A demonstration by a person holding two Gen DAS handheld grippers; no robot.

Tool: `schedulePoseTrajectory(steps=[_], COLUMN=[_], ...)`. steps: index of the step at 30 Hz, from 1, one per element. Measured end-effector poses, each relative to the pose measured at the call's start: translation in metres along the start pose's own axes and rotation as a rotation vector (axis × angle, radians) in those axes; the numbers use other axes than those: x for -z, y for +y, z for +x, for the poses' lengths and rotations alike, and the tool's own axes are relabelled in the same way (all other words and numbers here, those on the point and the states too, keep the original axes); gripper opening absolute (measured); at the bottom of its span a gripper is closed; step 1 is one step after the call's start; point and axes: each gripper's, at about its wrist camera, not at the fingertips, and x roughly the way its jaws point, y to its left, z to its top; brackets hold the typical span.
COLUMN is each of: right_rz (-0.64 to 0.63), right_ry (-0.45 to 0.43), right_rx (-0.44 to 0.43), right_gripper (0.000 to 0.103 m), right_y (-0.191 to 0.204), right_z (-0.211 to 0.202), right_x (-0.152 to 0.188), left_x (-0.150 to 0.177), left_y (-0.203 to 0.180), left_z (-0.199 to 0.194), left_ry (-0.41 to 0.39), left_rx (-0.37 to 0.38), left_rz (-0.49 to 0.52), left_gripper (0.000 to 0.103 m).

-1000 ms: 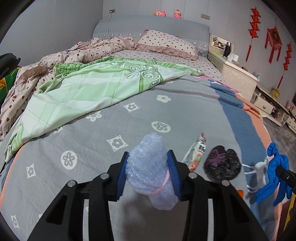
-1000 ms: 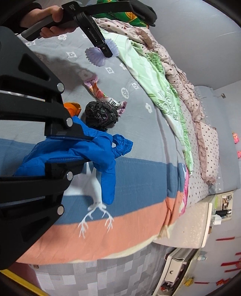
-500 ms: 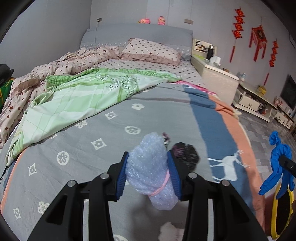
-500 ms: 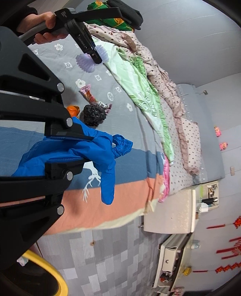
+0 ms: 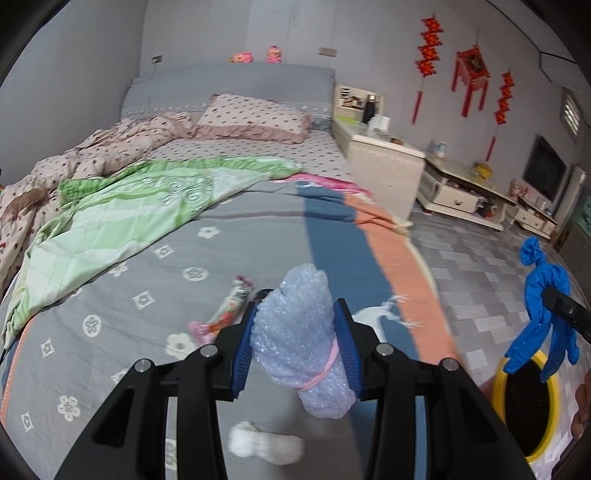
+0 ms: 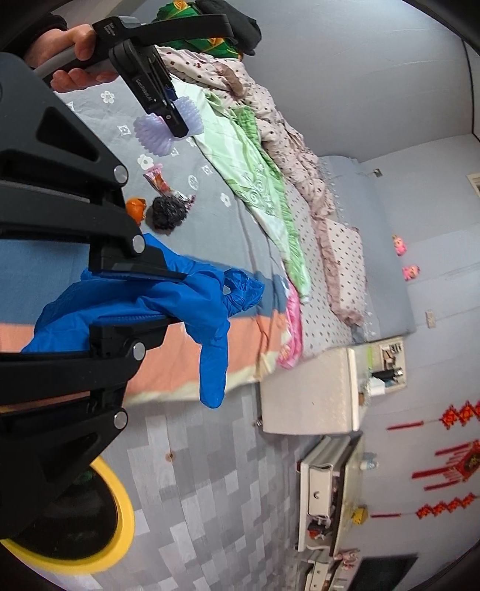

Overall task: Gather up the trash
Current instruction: 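Carry the bubble-wrap bundle and blue glove over the bin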

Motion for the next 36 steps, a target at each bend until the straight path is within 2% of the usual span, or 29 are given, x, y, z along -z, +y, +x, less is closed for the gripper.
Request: schedulePoseTrajectory(steps=[11, 17, 28, 36], right_rz=[0.043, 0.059, 0.121, 0.167], right_ry=[-0.088, -0.114, -0.112, -0.074], right_rx=[0.09, 0.128, 0.197, 0.239], right_gripper=[0.014, 0.014, 0.015, 0.015], right_y=[-0.062, -0.093, -0.161, -0.208], right_z=[-0.078, -0.105, -0.126, -0.131], right_x=[-0.014, -0.016, -0.002, 0.024], left_x=[-0.005, 0.001, 0.025, 0.049], left_y=[-0.094, -0.143, -0.224, -0.271], left_z=[-0.032, -0.034, -0.022, 0.003], left_ry=[-0.039, -0.028, 0.013, 0.072], left_rx=[0.117, 0.173, 0.261, 0.303], left_rz=[0.115, 0.167, 0.268, 0.326], left_gripper=[0.039, 0.039, 0.039, 0.04])
